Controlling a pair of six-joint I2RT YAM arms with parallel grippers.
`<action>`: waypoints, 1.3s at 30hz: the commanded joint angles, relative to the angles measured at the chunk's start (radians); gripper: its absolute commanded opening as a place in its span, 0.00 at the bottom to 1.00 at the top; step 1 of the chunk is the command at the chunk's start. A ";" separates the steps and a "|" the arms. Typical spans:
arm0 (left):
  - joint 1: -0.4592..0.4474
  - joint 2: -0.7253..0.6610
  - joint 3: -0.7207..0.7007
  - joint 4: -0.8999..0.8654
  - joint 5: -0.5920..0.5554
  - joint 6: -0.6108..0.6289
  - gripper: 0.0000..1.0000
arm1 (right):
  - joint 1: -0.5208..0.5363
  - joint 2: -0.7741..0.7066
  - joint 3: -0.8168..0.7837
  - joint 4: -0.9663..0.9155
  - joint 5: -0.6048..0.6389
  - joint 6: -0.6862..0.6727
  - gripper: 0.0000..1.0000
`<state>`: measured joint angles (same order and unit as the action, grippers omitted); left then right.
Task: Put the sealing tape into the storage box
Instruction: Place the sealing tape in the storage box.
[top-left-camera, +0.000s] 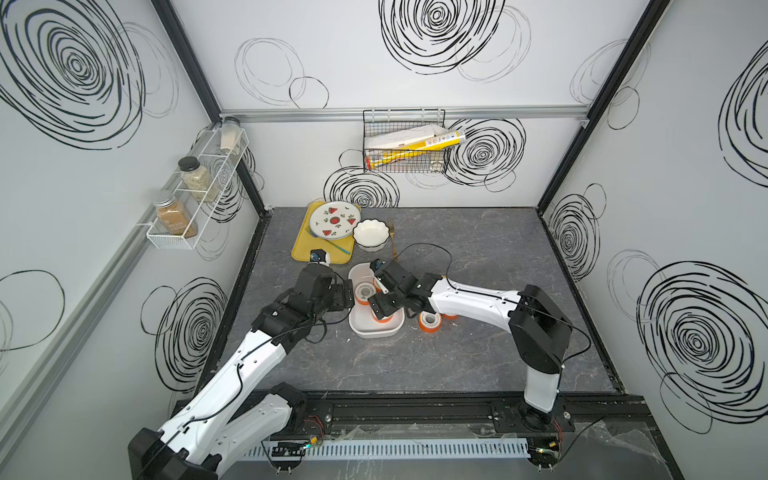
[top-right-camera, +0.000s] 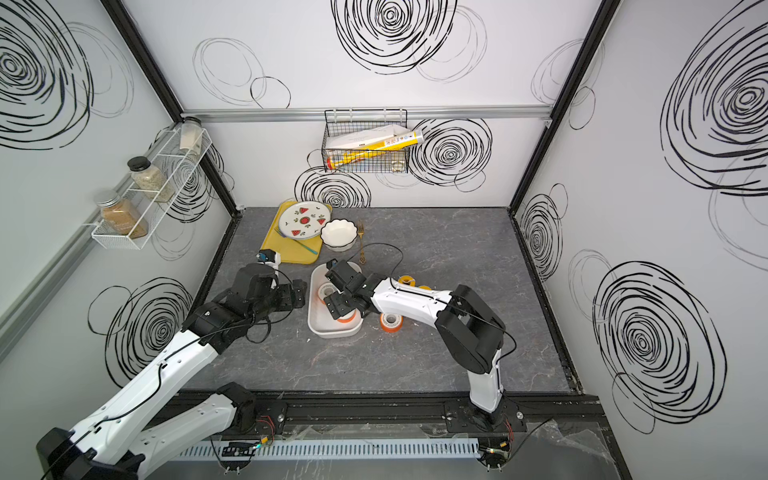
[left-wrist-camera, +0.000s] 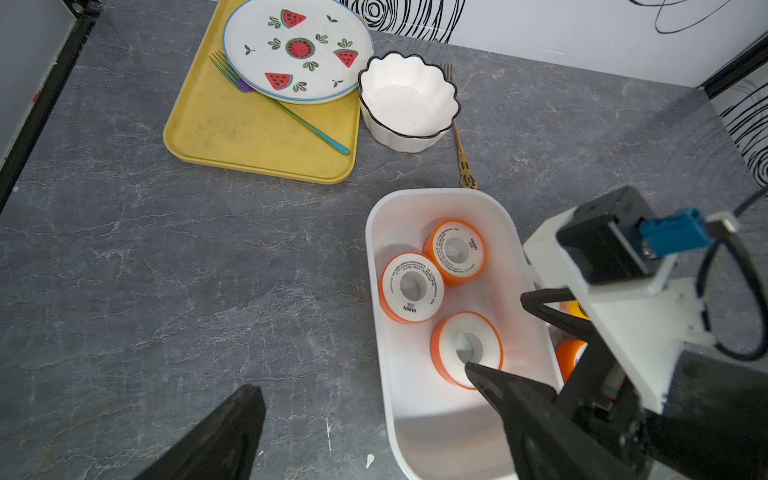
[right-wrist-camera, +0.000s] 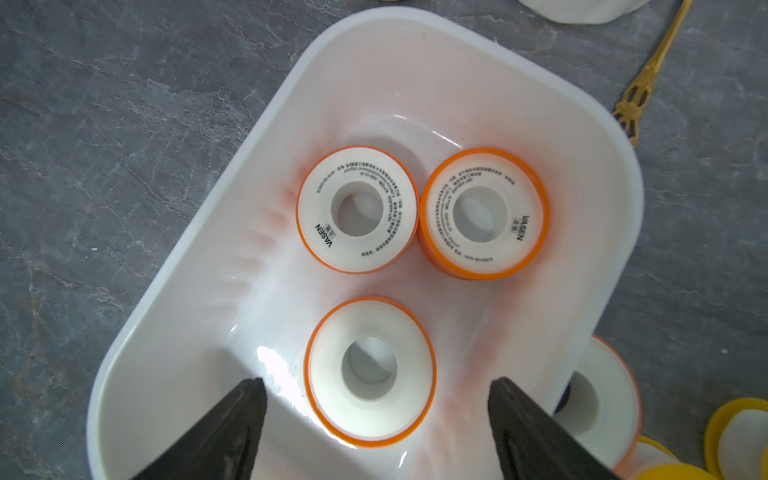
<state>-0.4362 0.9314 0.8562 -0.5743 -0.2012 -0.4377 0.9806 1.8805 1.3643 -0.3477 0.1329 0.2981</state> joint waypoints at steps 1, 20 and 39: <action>0.007 -0.004 -0.005 0.024 0.002 -0.004 0.96 | 0.009 -0.084 -0.002 -0.011 0.064 -0.007 0.88; -0.078 0.094 0.000 0.044 0.158 0.024 0.61 | -0.122 -0.753 -0.779 0.434 0.418 0.101 0.83; -0.170 0.343 -0.003 -0.001 0.195 -0.127 0.44 | -0.181 -1.019 -1.069 0.538 0.549 0.209 0.85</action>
<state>-0.5892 1.2354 0.8566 -0.5816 -0.0284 -0.5293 0.8024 0.8711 0.3080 0.1589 0.6521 0.4808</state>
